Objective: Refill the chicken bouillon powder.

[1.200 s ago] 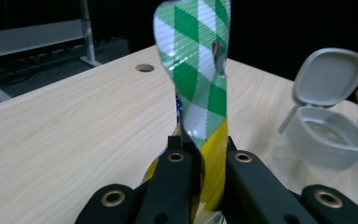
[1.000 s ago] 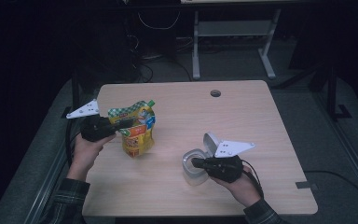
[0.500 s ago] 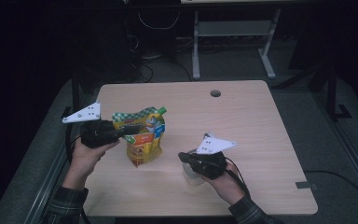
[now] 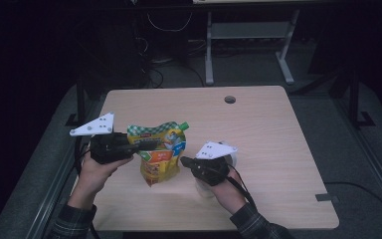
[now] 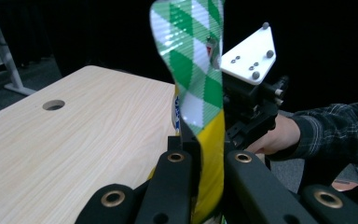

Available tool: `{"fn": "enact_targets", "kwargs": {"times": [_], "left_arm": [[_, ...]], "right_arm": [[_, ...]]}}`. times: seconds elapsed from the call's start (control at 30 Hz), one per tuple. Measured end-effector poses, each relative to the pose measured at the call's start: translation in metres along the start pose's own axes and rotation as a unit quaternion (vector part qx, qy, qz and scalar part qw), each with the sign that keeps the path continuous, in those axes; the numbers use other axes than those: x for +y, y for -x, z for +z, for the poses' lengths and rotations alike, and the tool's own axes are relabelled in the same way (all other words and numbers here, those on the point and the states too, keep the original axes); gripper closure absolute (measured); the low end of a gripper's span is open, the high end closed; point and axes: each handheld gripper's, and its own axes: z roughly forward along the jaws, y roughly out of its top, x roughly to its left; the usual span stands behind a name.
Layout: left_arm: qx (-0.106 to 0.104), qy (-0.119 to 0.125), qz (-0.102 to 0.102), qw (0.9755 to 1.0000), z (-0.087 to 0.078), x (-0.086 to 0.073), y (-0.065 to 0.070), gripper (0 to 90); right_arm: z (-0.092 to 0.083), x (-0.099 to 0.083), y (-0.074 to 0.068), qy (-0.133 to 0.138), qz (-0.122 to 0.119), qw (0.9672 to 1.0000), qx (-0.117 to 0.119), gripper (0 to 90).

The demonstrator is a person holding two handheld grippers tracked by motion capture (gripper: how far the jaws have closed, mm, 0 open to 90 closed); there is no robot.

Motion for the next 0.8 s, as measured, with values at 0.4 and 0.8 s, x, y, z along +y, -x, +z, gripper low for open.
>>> {"fn": "enact_targets", "kwargs": {"times": [0.4, 0.8], "left_arm": [[-0.015, -0.014, -0.003, 0.9998, 0.007, 0.006, -0.001, 90.0], [-0.058, -0.043, -0.013, 0.9973, 0.011, 0.025, -0.015, 90.0]], "right_arm": [[0.007, 0.0, -0.007, 0.002, -0.006, 0.9999, -0.008, 90.0], [0.009, -0.003, -0.026, 0.026, -0.043, 0.998, -0.038, 90.0]]}}
